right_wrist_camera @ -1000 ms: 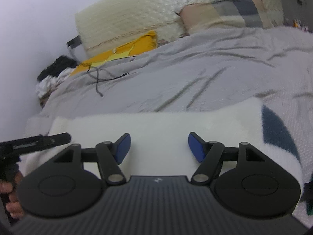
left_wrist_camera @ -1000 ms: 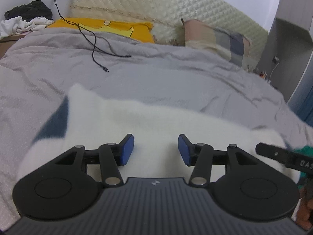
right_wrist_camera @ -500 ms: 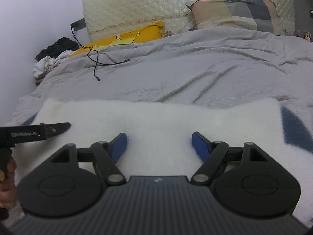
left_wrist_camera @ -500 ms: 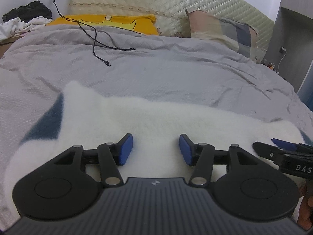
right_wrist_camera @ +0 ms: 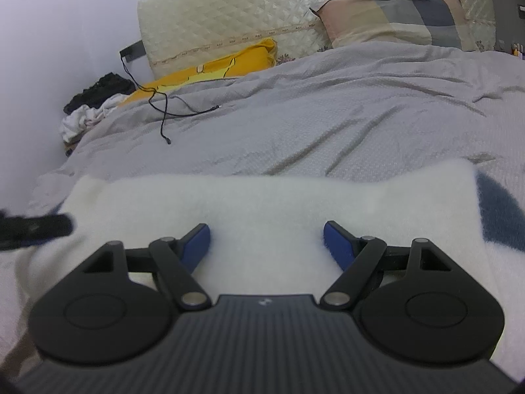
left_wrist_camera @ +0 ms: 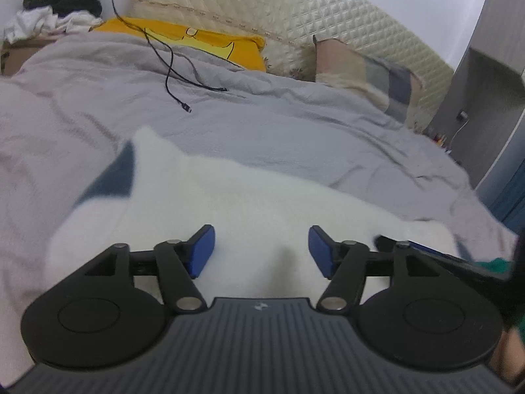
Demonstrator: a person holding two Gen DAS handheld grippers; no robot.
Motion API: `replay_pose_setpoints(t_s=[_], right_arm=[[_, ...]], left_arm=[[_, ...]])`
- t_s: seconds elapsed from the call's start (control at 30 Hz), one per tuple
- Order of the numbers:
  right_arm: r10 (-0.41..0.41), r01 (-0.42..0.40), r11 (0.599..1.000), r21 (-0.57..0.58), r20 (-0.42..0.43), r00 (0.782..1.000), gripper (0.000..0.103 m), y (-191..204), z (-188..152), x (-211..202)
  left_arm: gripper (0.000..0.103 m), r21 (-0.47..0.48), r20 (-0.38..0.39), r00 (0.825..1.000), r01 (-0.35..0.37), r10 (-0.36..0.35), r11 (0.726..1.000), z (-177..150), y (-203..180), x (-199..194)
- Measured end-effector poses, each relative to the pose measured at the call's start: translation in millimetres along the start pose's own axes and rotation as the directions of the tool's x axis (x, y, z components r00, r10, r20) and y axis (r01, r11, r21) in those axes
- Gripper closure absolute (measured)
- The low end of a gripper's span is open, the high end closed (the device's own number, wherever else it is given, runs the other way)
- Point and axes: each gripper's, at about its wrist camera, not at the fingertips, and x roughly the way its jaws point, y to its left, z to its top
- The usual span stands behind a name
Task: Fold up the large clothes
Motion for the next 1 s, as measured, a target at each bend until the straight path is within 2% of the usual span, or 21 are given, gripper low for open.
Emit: replay_pose_setpoints(t_s=[0.1,0.23,0.37,0.43,0.57,0.6,0.67,0.73,0.8,0.83,0.93,1.0], right_arm=[[-0.007,0.006,0.999,0.032,0.016,1.0,0.026,2.6,-1.1,-11.7],[-0.022,0.02,0.997,0.069,0.023,0.999,0.026,4.7,-4.1,-33.5],[-0.014,0.012,0.971,0.239,0.007,1.0,0.026,-3.6,-6.4,-58.3],[0.029,-0.029,0.941,0.338,0.005,1.0,0.017,-9.7,-8.8,-67.2],[0.123,-0.095,0.872,0.48,-0.027,0.992,0.017,-16.8,-14.7,-70.7],[0.133,-0.102,0.86,0.5,-0.027,0.991,0.016,-17.8,-16.0,-70.6],[0.172,-0.135,0.824,0.551,-0.015,0.985,0.007,-20.4,-18.8,-69.3],[0.194,-0.152,0.792,0.591,-0.008,0.981,0.005,-21.8,-20.1,-66.5],[0.21,-0.164,0.772,0.614,-0.003,0.978,0.004,-22.0,-21.3,-64.9],[0.217,-0.169,0.761,0.626,0.0,0.976,0.004,-21.5,-21.8,-64.5],[0.27,-0.206,0.714,0.669,0.008,0.963,0.004,-19.5,-24.1,-65.6],[0.339,-0.246,0.667,0.703,0.007,0.941,0.004,-16.0,-27.3,-63.2]], left_arm=[[0.032,-0.101,-0.01,0.999,0.031,-0.032,0.994,-3.0,11.9,-16.4],[0.032,-0.244,-0.044,0.997,0.048,-0.06,0.969,-9.7,29.1,-29.0],[0.029,-0.341,-0.077,0.994,0.049,-0.08,0.939,-23.3,41.2,-35.3],[0.028,-0.437,-0.098,0.987,0.074,-0.13,0.896,-29.9,52.0,-30.9],[0.028,-0.602,-0.129,0.963,0.114,-0.237,0.79,-42.9,72.8,-9.6],[0.028,-0.631,-0.133,0.96,0.111,-0.248,0.768,-46.5,77.1,-3.7],[0.028,-0.684,-0.132,0.956,0.104,-0.263,0.722,-54.0,85.4,7.8],[0.028,-0.73,-0.131,0.956,0.086,-0.262,0.678,-59.9,93.7,18.3],[0.028,-0.753,-0.128,0.955,0.083,-0.269,0.653,-62.6,98.4,27.0],[0.028,-0.753,-0.117,0.956,0.091,-0.269,0.652,-61.6,98.7,29.3],[0.029,-0.736,-0.096,0.968,0.088,-0.232,0.671,-56.7,96.4,30.9],[0.041,-0.728,-0.07,0.982,0.069,-0.175,0.682,-54.0,94.5,25.0]])
